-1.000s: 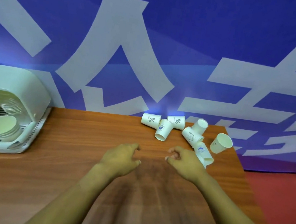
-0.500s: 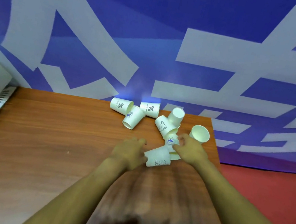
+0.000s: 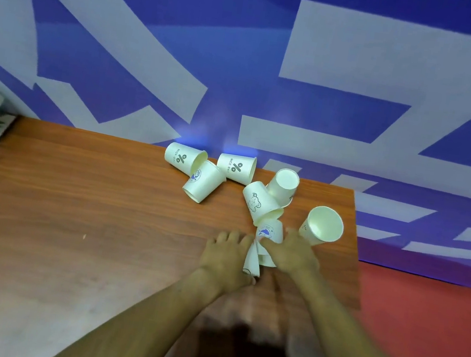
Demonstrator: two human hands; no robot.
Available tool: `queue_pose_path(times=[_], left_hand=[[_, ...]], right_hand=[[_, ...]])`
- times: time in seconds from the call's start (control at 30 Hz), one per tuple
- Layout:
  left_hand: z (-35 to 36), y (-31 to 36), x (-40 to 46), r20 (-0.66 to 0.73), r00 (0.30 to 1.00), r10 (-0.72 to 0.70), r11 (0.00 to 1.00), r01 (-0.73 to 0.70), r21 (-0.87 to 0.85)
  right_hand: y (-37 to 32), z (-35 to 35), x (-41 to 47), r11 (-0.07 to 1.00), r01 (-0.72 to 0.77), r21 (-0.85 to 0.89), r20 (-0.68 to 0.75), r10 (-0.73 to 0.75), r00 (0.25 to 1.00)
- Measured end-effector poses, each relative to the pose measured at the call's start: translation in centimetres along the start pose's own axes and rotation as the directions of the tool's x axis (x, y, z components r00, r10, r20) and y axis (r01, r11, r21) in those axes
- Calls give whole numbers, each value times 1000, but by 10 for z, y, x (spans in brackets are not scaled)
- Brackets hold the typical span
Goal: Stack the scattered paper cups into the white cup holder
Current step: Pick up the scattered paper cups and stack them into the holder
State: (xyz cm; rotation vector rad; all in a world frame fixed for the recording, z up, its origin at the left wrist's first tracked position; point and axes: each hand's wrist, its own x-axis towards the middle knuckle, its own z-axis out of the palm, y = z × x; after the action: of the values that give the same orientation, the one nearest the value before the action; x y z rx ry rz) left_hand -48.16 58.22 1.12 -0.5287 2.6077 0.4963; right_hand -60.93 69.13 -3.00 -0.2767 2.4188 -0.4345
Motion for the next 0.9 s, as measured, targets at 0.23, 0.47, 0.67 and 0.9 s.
queue_pose_path(times=[0.23, 0.47, 0.67, 0.9], left_hand=[[2, 2, 8, 32, 999, -28, 999, 29, -25], [-19, -19, -12, 11, 999, -46, 995, 47, -86], [-57, -44, -58, -138, 987, -76, 979, 47, -198], [-98, -74, -122, -367, 924, -105, 971, 15, -239]], right_hand=[[-5, 0, -4, 998, 9, 55, 43, -11, 999], [-20, -29, -31, 998, 30, 53, 26, -31, 999], [-42, -50, -73, 998, 67, -8, -33, -67, 997], [-96, -50, -134, 962, 248, 117, -171, -226, 959]])
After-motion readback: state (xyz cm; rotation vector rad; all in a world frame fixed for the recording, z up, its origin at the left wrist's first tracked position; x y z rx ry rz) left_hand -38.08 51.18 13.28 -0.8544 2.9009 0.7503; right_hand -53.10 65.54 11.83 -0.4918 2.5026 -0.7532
